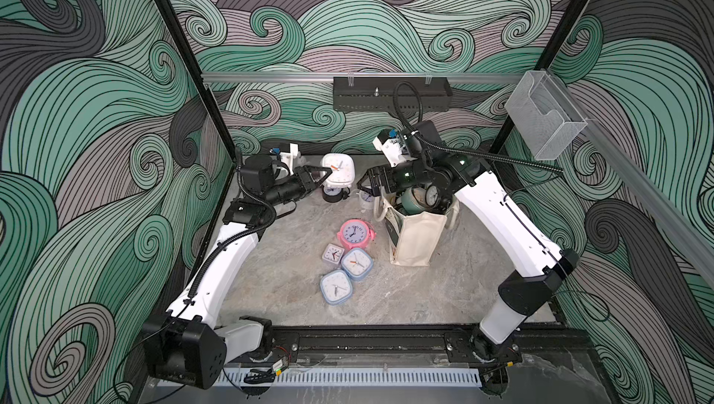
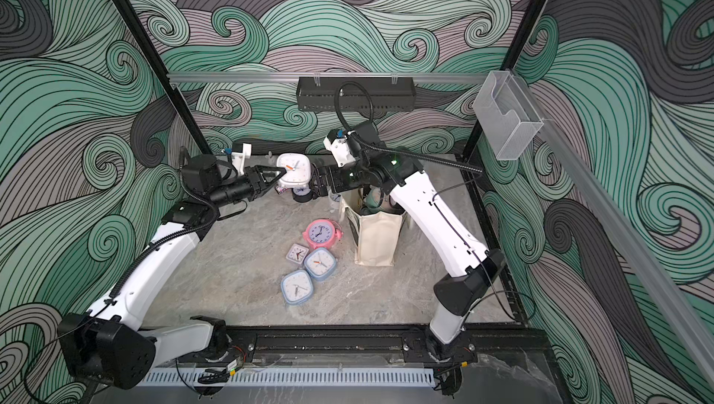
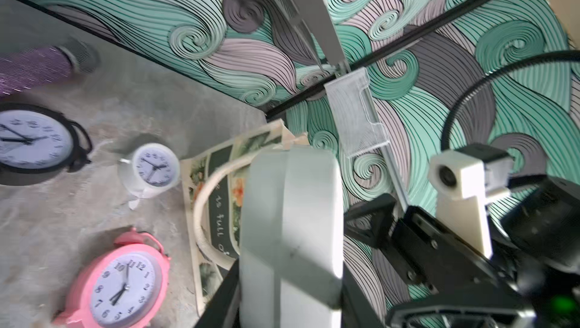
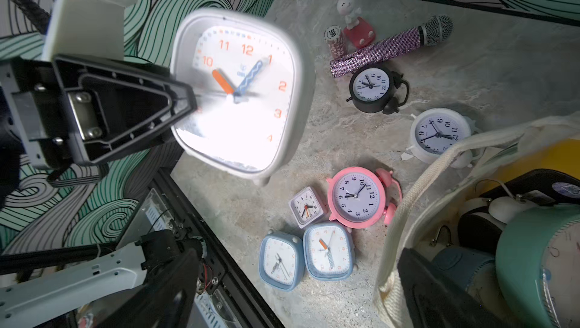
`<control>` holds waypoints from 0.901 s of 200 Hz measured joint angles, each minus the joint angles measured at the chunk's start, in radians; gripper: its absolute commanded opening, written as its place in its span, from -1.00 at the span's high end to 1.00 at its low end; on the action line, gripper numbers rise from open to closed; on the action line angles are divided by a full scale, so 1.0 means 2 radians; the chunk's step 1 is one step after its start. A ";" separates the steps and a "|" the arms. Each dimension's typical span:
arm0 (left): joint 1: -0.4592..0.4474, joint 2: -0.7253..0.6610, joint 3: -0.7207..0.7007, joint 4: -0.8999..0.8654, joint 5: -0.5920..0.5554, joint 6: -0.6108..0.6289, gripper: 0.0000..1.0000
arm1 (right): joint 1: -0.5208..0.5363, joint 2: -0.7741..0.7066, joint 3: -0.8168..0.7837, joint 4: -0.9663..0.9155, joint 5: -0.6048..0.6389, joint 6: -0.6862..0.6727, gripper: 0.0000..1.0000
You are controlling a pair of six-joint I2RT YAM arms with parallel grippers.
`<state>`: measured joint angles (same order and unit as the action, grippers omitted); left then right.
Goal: Put the alarm clock into the canvas bag
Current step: Place the alarm at the canvas bag.
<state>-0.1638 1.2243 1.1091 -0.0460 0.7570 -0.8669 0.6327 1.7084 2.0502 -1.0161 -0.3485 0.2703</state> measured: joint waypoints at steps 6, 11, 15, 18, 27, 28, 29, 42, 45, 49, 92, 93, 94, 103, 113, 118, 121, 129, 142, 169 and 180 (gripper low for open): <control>0.000 0.006 0.000 0.012 0.014 -0.009 0.44 | -0.008 -0.001 0.000 0.003 -0.014 0.006 -0.99; 0.000 0.011 0.000 0.021 0.023 -0.015 0.44 | -0.014 -0.002 0.000 0.006 -0.026 0.011 -0.99; 0.000 0.015 0.000 0.029 0.031 -0.021 0.44 | -0.019 -0.003 -0.001 0.011 -0.036 0.015 -0.99; 0.000 0.019 0.000 0.035 0.037 -0.026 0.44 | -0.022 -0.004 -0.002 0.014 -0.043 0.018 -0.99; 0.000 0.028 0.000 0.058 0.053 -0.045 0.43 | -0.033 -0.007 -0.008 0.025 -0.064 0.029 -0.99; 0.000 0.030 0.000 0.062 0.056 -0.048 0.43 | -0.034 -0.007 -0.009 0.026 -0.065 0.030 -0.99; 0.000 0.031 0.000 0.065 0.057 -0.049 0.43 | -0.035 -0.008 -0.009 0.027 -0.067 0.031 -0.99; 0.000 0.042 -0.002 0.100 0.072 -0.079 0.43 | -0.048 -0.011 -0.019 0.040 -0.095 0.046 -0.99; 0.000 0.044 -0.002 0.107 0.076 -0.083 0.43 | -0.051 -0.012 -0.021 0.044 -0.101 0.050 -0.99; 0.000 0.047 -0.002 0.118 0.080 -0.091 0.43 | -0.053 -0.012 -0.024 0.048 -0.107 0.054 -0.99; -0.008 0.060 -0.002 0.194 0.098 -0.156 0.41 | -0.063 -0.009 -0.039 0.089 -0.166 0.097 -0.94; -0.008 0.060 -0.002 0.195 0.098 -0.157 0.41 | -0.063 -0.009 -0.039 0.089 -0.166 0.098 -0.94; -0.009 0.060 -0.002 0.197 0.098 -0.159 0.41 | -0.063 -0.009 -0.039 0.091 -0.168 0.100 -0.93; -0.014 0.063 -0.002 0.208 0.098 -0.168 0.41 | -0.063 -0.007 -0.039 0.100 -0.179 0.107 -0.90; -0.020 0.066 -0.002 0.217 0.098 -0.175 0.41 | -0.063 -0.005 -0.039 0.111 -0.191 0.118 -0.87; -0.023 0.068 -0.002 0.220 0.098 -0.179 0.41 | -0.063 -0.004 -0.039 0.116 -0.195 0.122 -0.86; -0.024 0.069 -0.002 0.222 0.098 -0.181 0.41 | -0.063 -0.003 -0.039 0.120 -0.198 0.125 -0.84; -0.027 0.071 -0.002 0.225 0.098 -0.184 0.41 | -0.063 -0.002 -0.040 0.129 -0.205 0.132 -0.81; -0.031 0.074 -0.002 0.230 0.098 -0.189 0.41 | -0.063 -0.002 -0.041 0.140 -0.213 0.143 -0.70; -0.034 0.077 -0.001 0.242 0.097 -0.196 0.41 | -0.067 -0.002 -0.053 0.160 -0.224 0.162 -0.53; -0.034 0.078 -0.001 0.244 0.096 -0.198 0.41 | -0.067 -0.002 -0.060 0.166 -0.228 0.170 -0.47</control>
<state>-0.2325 1.3808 1.1072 0.4423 0.9497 -1.2629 0.4988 1.7050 1.9308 -0.6842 -0.8036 0.6098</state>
